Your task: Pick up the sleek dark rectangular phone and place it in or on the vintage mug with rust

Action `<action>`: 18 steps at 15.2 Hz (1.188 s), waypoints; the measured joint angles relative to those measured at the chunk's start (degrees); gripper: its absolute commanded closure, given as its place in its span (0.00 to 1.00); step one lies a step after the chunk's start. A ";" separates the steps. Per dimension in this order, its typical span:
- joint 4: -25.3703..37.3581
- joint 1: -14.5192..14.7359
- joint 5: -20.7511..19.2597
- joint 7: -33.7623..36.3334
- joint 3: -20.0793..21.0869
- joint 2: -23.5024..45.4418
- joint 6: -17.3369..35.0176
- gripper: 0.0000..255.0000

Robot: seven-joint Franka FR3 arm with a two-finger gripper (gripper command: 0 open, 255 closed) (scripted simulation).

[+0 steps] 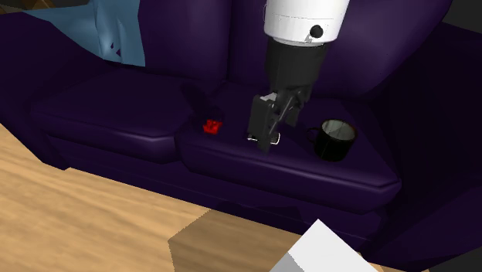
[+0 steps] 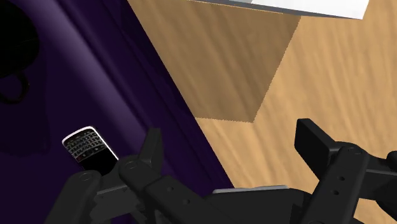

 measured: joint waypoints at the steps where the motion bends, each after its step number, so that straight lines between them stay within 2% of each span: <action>1: -0.32 -0.10 -0.48 -1.28 -1.02 1.48 1.85 0.00; 6: -0.23 -0.20 -1.79 -7.58 -5.83 9.45 10.09 0.00; 10: 2.45 -0.02 -1.45 -13.27 -9.67 16.97 15.17 0.00; 13: 4.36 0.33 -0.21 -17.33 -11.98 22.73 19.05 0.00; 18: 10.66 0.46 4.72 -25.87 -15.44 34.91 24.39 0.00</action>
